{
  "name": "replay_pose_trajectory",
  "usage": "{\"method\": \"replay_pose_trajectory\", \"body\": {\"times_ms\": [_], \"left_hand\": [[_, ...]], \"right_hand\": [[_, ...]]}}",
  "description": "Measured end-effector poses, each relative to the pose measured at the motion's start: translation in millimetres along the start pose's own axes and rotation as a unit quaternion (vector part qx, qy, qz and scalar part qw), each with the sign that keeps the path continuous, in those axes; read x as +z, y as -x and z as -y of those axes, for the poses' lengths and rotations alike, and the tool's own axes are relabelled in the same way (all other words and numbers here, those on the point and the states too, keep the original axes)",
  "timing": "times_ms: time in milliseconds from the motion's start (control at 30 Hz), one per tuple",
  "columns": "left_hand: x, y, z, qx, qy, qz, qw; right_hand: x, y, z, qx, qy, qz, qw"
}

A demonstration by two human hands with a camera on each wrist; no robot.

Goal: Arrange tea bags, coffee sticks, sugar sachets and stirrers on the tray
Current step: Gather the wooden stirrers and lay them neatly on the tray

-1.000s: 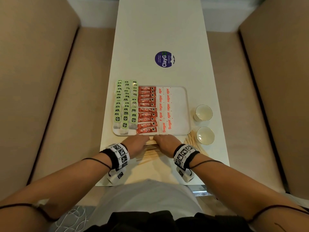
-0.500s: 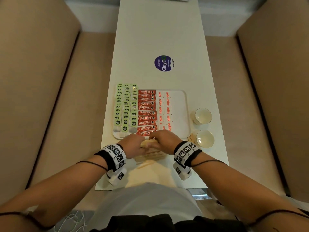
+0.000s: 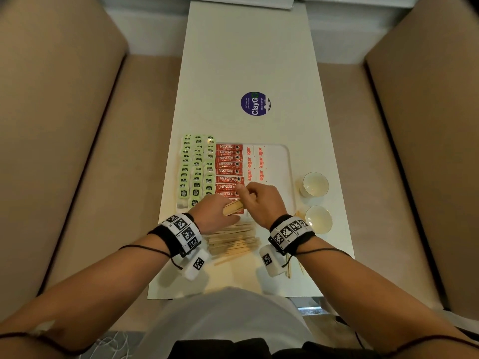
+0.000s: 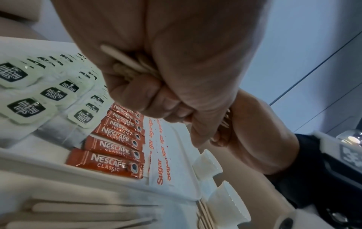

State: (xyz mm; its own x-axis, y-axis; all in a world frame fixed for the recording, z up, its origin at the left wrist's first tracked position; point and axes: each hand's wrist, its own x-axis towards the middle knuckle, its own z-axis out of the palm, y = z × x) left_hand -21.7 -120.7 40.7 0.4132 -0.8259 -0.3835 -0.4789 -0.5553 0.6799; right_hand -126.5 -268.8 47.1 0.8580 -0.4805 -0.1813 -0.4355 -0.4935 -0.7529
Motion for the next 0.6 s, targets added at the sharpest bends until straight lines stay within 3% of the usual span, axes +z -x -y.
{"method": "replay_pose_trajectory", "body": {"times_ms": [133, 367, 600], "left_hand": [[-3, 2, -9, 0.000, 0.001, -0.007, 1.000], [-6, 9, -17, 0.000, 0.036, -0.030, 0.999], [-27, 16, 3, -0.014, 0.124, -0.028, 0.992]], "right_hand": [[4, 1, 2, 0.048, -0.051, -0.026, 0.997], [-5, -7, 11, 0.056, -0.107, -0.019, 0.992], [-9, -13, 6, 0.101, -0.172, -0.110, 0.974]]}}
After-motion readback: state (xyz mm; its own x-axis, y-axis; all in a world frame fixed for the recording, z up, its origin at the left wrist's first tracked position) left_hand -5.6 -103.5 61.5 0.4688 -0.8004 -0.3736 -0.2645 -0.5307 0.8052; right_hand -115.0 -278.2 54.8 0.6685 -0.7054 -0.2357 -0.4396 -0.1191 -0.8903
